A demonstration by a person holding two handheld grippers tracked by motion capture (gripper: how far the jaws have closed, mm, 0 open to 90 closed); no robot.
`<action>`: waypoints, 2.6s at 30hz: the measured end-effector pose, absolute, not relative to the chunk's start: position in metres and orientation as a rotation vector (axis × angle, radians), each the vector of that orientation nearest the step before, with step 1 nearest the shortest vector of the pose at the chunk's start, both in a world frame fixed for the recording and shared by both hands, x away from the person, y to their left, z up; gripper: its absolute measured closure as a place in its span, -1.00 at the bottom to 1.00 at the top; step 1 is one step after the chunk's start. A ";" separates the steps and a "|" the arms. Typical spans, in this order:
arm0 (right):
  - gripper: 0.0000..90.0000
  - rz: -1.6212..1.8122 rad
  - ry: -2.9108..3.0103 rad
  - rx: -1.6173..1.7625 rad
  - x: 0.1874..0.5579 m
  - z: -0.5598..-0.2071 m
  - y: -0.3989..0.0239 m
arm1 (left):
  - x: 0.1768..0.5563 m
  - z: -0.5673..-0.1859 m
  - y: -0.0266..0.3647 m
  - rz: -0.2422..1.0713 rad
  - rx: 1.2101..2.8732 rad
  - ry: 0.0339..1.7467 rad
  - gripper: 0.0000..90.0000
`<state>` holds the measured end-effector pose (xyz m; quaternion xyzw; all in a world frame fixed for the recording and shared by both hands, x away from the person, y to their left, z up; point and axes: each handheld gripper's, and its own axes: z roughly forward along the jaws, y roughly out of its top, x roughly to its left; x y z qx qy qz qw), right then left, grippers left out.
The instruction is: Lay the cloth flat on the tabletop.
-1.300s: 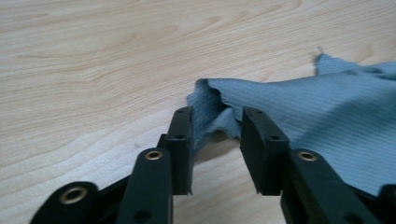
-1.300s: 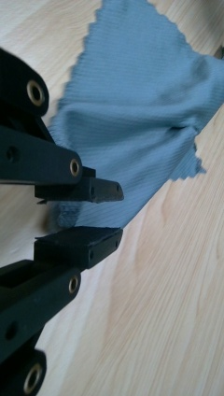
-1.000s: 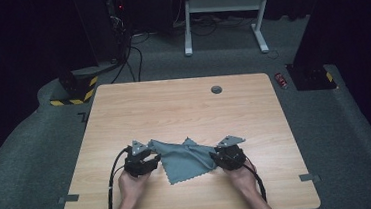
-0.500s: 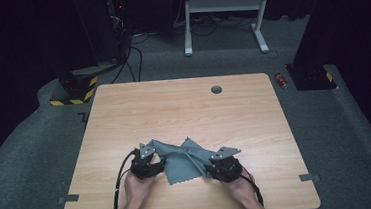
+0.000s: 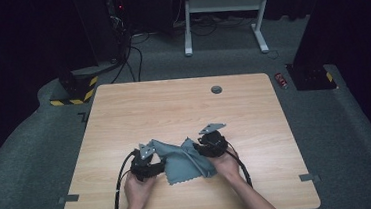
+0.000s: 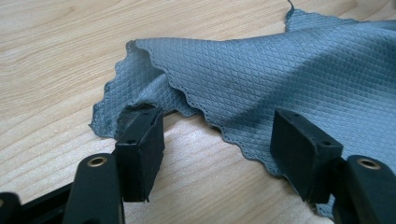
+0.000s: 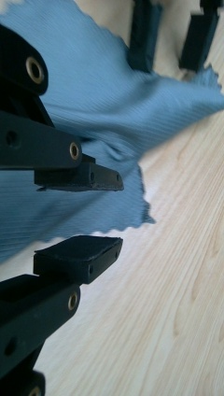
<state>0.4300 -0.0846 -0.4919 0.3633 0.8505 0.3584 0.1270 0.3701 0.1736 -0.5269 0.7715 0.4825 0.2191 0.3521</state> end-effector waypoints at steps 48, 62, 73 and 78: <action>0.96 0.870 2.249 1.294 0.472 -0.492 -0.152 | 0.370 -0.527 0.174 0.567 1.997 1.247 -0.22; 0.52 0.860 2.323 1.227 0.464 -0.503 -0.133 | 0.370 -0.527 0.174 0.567 1.997 1.247 -0.22; 0.96 0.826 2.362 1.181 0.465 -0.506 -0.126 | 0.370 -0.527 0.174 0.566 1.997 1.247 -0.22; 0.96 0.877 2.272 1.203 0.469 -0.488 -0.136 | 0.370 -0.527 0.174 0.567 1.998 1.247 -0.22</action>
